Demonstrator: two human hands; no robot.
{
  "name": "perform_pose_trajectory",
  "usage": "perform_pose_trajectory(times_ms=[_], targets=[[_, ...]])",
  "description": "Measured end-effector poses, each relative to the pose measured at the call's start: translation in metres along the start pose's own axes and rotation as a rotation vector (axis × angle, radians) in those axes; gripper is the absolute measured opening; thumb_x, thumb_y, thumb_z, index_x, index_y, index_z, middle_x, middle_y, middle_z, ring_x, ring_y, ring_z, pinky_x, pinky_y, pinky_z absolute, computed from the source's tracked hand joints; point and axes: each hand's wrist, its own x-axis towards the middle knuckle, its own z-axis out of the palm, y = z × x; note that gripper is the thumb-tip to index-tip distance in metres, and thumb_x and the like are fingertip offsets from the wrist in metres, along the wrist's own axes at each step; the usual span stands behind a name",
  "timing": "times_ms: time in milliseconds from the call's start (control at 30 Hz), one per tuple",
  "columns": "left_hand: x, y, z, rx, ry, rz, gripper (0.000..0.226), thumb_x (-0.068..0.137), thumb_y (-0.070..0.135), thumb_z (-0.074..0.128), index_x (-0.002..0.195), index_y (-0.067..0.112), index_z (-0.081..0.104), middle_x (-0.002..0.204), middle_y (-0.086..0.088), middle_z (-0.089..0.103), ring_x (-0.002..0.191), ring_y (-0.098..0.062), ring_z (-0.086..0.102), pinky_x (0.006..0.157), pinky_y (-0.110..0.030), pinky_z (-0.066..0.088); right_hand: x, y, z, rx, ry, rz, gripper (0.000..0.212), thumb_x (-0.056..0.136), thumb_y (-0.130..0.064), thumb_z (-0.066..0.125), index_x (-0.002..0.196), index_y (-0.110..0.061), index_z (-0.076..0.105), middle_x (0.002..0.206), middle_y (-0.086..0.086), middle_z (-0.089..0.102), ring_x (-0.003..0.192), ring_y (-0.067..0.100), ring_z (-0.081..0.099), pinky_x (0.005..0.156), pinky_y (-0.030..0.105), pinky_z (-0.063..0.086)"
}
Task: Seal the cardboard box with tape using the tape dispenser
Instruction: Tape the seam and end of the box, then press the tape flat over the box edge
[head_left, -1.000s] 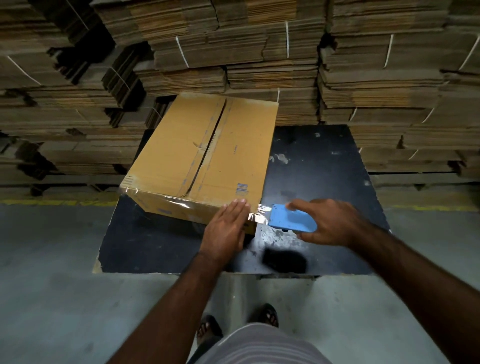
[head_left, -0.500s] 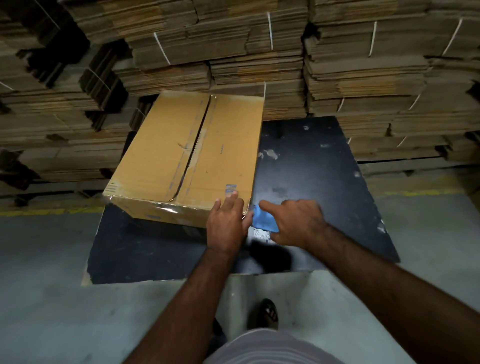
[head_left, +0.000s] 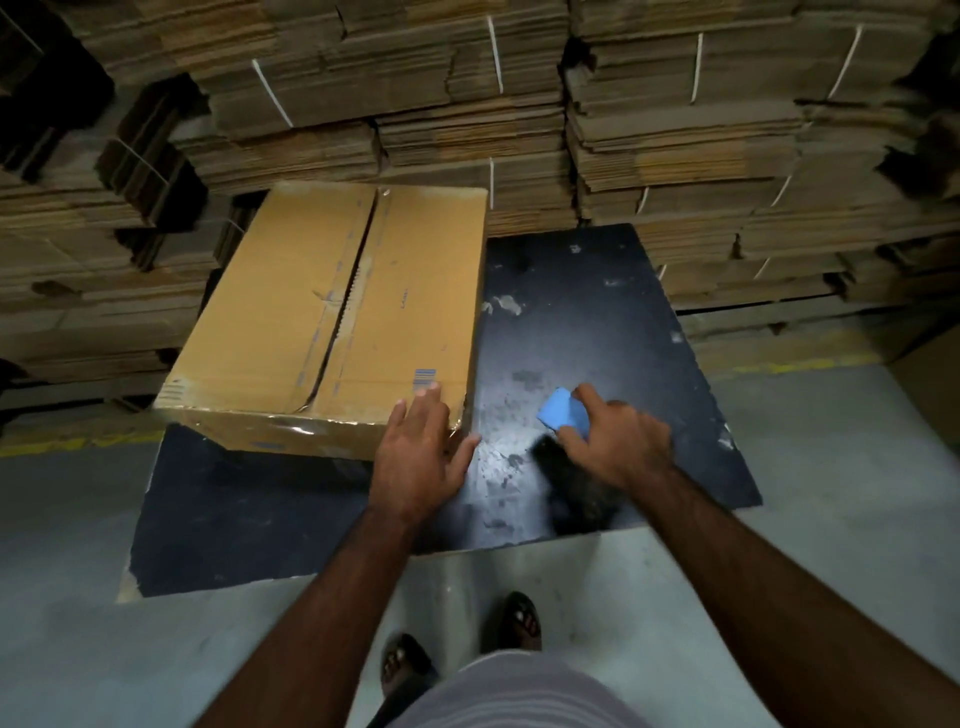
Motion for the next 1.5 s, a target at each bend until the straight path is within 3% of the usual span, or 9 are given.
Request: perform_pose_trajectory(times_ms=[167,300,633,800,967,1133,1233,1367,1500], targets=[[-0.002,-0.011,-0.005,0.027,-0.095,0.084,0.083,0.067,0.005,0.087,0.139,-0.003,0.046,0.143,-0.024,0.052,0.130,-0.038,0.052,0.111,-0.051,0.026,0.006,-0.005,0.042,0.107,0.203,0.128,0.062,0.081,-0.029,0.032,0.137,-0.008,0.050,0.105,0.027,0.061,0.088,0.044,0.062,0.073,0.046,0.050],[0.001,-0.011,-0.001,0.040,-0.105,0.078,0.094,0.050,-0.004,0.092,0.133,-0.004,0.049,0.136,-0.026,0.056,0.123,-0.040,0.058,0.106,-0.053,0.033,0.007,-0.008,0.074,0.045,0.021,0.175,0.064,0.091,-0.017,0.038,0.153,-0.011,0.026,0.135,0.028,0.046,0.116,0.042,0.051,0.092,0.047,0.047],[0.008,-0.005,0.007,0.132,-0.078,0.116,0.093,0.047,-0.008,0.091,0.128,-0.003,0.047,0.135,-0.027,0.057,0.122,-0.039,0.060,0.103,-0.051,0.040,0.010,-0.004,0.086,-0.045,-0.156,0.134,0.080,0.093,-0.014,0.050,0.156,-0.014,0.001,0.151,0.024,0.030,0.116,0.032,0.057,0.077,0.039,0.051],[0.012,-0.004,0.010,0.123,-0.083,0.111,0.090,0.051,-0.007,0.087,0.131,-0.003,0.047,0.140,-0.024,0.054,0.128,-0.035,0.055,0.110,-0.044,0.033,0.003,-0.025,0.036,-0.074,-0.069,0.189,0.060,0.083,-0.033,0.058,0.137,-0.018,0.038,0.134,0.012,0.044,0.116,0.029,0.049,0.087,0.039,0.045],[-0.003,-0.025,-0.002,0.056,-0.141,0.173,0.076,0.067,0.004,0.069,0.139,-0.002,0.046,0.157,-0.019,0.034,0.146,-0.033,0.032,0.121,-0.050,0.021,0.009,-0.069,0.005,0.295,0.284,-0.158,0.040,0.082,-0.030,0.058,0.117,-0.010,0.059,0.117,0.015,0.053,0.105,0.036,0.055,0.084,0.046,0.050],[-0.021,-0.060,-0.029,-0.139,0.109,-0.138,0.058,0.075,0.009,0.061,0.132,0.004,0.051,0.138,-0.016,0.055,0.129,-0.032,0.049,0.117,-0.046,0.030,0.012,-0.134,-0.006,0.357,0.265,-0.389,0.043,0.087,-0.038,0.041,0.119,-0.014,0.058,0.119,0.008,0.055,0.106,0.032,0.056,0.082,0.044,0.047],[-0.028,-0.094,-0.050,-0.187,0.279,-0.344,0.037,0.079,0.015,0.061,0.115,0.006,0.059,0.112,-0.012,0.064,0.106,-0.030,0.059,0.094,-0.040,0.046,0.015,-0.172,-0.002,0.329,0.213,-0.504,0.040,0.091,-0.036,0.043,0.122,-0.016,0.057,0.122,0.006,0.055,0.107,0.029,0.057,0.085,0.043,0.046],[-0.033,-0.141,-0.071,-0.424,0.361,-0.826,0.009,0.089,0.020,0.064,0.089,0.012,0.066,0.087,-0.006,0.070,0.085,-0.025,0.064,0.076,-0.032,0.046,0.019,-0.229,0.003,0.284,0.158,-0.607,0.042,0.090,-0.039,0.045,0.123,-0.017,0.057,0.124,0.005,0.055,0.109,0.029,0.057,0.088,0.044,0.044],[-0.030,-0.193,-0.087,-1.071,0.244,-1.288,0.035,0.102,0.038,0.049,0.082,0.014,0.066,0.081,-0.005,0.069,0.074,-0.022,0.063,0.068,-0.031,0.048,0.025,-0.289,0.009,0.246,0.110,-0.683,0.042,0.091,-0.042,0.044,0.125,-0.020,0.055,0.125,0.003,0.054,0.112,0.027,0.056,0.090,0.042,0.043]])
